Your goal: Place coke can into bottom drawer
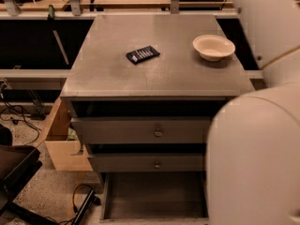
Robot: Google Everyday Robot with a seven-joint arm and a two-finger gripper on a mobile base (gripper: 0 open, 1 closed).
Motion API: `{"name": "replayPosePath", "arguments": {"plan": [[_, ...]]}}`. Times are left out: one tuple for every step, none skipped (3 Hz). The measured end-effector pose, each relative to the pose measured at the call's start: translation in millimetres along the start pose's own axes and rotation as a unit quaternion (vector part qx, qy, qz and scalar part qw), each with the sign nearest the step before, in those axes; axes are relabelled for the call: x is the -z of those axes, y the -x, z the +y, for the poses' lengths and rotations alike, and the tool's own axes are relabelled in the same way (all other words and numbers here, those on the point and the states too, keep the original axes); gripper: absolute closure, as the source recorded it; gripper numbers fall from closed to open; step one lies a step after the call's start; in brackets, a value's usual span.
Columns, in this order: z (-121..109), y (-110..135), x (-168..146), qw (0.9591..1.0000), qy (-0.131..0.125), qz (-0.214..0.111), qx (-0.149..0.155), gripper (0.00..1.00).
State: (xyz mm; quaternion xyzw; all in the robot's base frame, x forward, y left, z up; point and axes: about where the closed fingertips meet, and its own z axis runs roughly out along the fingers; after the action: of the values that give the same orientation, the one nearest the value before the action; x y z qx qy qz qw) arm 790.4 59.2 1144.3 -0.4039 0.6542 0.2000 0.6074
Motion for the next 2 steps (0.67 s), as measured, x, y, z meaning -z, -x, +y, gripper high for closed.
{"name": "replayPosePath", "arguments": {"plan": [[2,48,100,0.9981,-0.051,-0.034,-0.002,1.0],[47,70,164,0.9971,-0.056,-0.05,-0.01,1.0]]}}
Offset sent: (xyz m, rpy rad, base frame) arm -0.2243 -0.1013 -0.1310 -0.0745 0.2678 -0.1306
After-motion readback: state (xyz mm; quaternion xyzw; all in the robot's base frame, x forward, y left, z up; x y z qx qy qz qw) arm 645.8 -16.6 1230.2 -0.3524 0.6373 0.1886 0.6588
